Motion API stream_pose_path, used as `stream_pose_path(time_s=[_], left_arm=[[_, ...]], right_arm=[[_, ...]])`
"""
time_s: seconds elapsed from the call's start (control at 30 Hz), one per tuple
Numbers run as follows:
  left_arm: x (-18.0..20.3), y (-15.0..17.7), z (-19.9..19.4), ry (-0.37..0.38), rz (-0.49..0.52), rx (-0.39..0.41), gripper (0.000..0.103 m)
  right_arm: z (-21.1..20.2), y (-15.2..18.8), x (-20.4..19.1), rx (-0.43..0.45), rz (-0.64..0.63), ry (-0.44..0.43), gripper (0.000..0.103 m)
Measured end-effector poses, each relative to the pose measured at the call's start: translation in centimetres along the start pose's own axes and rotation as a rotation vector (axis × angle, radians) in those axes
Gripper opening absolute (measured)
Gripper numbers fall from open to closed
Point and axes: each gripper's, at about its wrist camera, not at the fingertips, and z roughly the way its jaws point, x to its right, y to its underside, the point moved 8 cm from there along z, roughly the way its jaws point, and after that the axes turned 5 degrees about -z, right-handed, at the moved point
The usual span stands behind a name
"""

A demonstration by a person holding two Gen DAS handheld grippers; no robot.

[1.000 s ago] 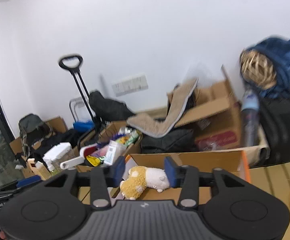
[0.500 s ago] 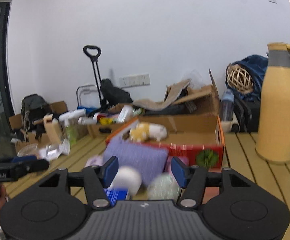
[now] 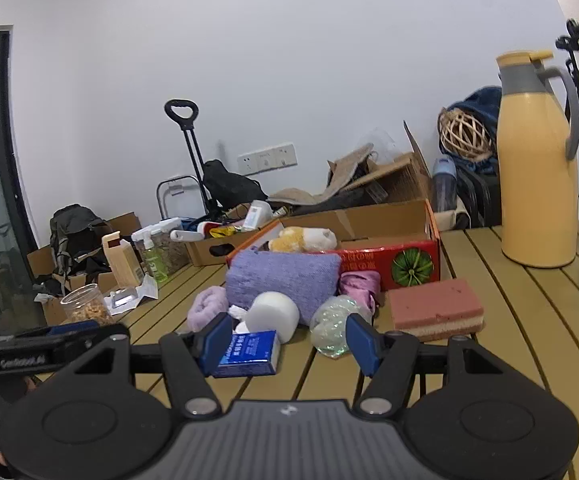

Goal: Organize soft objects
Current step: 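Grasp the purple cloth pouch with the right gripper and lift it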

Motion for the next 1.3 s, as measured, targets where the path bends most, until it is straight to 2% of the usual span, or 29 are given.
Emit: stream_pose_path(time_s=[0.2, 0.37, 0.53, 0.63, 0.7, 0.73, 0.77, 0.83, 0.87, 0.97, 1.0, 1.1, 1.23, 1.3], left_arm=[[0.1, -1.7, 5.8, 0.005, 0.038, -0.053, 0.071], [-1.0, -3.5, 12.3, -0.042, 0.048, -0.097, 0.070], [-1.9, -3.9, 16.1, -0.007, 0.046, -0.130, 0.070], [-2.6, -3.5, 17.2, 0.007, 0.009, -0.149, 0.068], [-2.8, -3.2, 17.7, 0.036, -0.030, -0.165, 0.056], [-2.7, -3.1, 18.0, 0.048, -0.041, -0.172, 0.043], [-2.7, -3.0, 18.2, 0.066, -0.050, -0.178, 0.035], [-2.4, -2.8, 18.5, 0.102, -0.054, -0.187, 0.034], [-2.3, -2.7, 18.7, 0.110, -0.053, -0.192, 0.028], [-2.2, -2.4, 19.1, 0.127, -0.068, -0.201, 0.011], [-2.2, -2.4, 19.1, 0.129, -0.079, -0.199, 0.009], [-1.9, -2.5, 19.1, 0.145, -0.095, -0.185, 0.006], [-1.2, -3.1, 18.2, 0.157, -0.082, -0.150, 0.005], [-0.8, -3.9, 17.5, 0.163, -0.080, -0.120, 0.005]], right_arm=[[3.0, -1.1, 1.7, -0.014, 0.002, 0.007, 0.062], [8.7, -1.6, 3.6, -0.075, 0.062, -0.039, 0.062], [14.5, -1.2, 4.6, -0.128, 0.060, -0.084, 0.062], [16.8, -1.0, 4.8, -0.151, 0.066, -0.113, 0.062], [18.4, -0.9, 4.9, -0.160, 0.074, -0.137, 0.061], [19.2, -1.0, 5.0, -0.163, 0.076, -0.147, 0.061], [19.9, -1.0, 5.1, -0.168, 0.080, -0.155, 0.060], [21.2, -1.0, 5.3, -0.177, 0.096, -0.178, 0.060], [21.7, -0.9, 5.4, -0.173, 0.105, -0.191, 0.059], [22.2, -0.8, 5.6, -0.155, 0.145, -0.224, 0.048], [22.2, -0.9, 5.6, -0.148, 0.150, -0.231, 0.039], [22.1, -1.1, 5.5, -0.132, 0.160, -0.247, 0.021], [21.2, -1.7, 5.4, -0.091, 0.148, -0.240, 0.008], [20.1, -2.7, 5.2, -0.051, 0.129, -0.232, 0.007]])
